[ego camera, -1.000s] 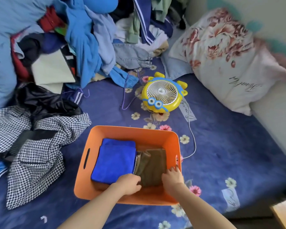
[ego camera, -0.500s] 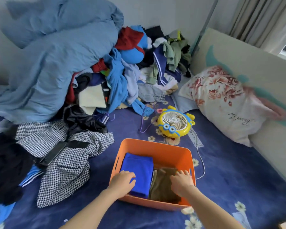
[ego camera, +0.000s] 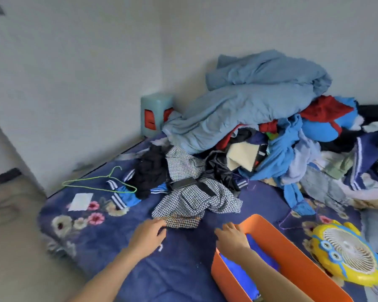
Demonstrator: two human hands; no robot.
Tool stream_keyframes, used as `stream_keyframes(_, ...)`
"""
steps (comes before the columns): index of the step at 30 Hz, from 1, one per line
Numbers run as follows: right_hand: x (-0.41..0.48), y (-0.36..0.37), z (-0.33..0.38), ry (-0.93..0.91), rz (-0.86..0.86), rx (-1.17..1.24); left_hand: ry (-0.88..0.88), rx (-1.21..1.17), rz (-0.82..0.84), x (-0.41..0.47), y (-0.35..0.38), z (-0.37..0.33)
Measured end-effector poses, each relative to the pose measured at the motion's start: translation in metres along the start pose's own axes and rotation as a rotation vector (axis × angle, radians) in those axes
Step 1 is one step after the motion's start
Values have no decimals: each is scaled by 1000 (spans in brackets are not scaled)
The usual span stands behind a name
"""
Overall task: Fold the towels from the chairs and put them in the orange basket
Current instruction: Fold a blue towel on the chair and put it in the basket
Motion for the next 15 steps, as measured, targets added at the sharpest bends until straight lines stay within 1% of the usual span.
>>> stream_keyframes(4, 13, -14, 100, -231, 16, -105, -251, -87, -91, -87, -34, 89)
stream_keyframes(7, 13, -25, 185, -405, -2, -196, -395, -134, -185, -162, -60, 144)
stream_keyframes(9, 7, -32, 242, -510, -8, -240, -503, -174, -259, -214, -74, 174)
stream_keyframes(11, -1, -36, 292, -585, -31, -285, -630, -163, -308, -263, -83, 203)
stream_keyframes(12, -8, -38, 315, -610, -24, -288, -675, -169, -305, -284, -84, 216)
stream_keyframes(14, -24, -39, 368, -716, -41, -292, -741, -200, -307, -330, -84, 239)
stream_keyframes(15, -32, -38, 395, -768, -89, -341, -774, -219, -357, -355, -85, 251)
Point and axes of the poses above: each hand's wrist, its own x-axis towards the middle knuckle, its own y-axis out of the palm, z = x × y, the point moved 9 cm from there along x, towards the middle knuckle, and after that the axes turned 13 degrees about z, right-handed, at the moved point
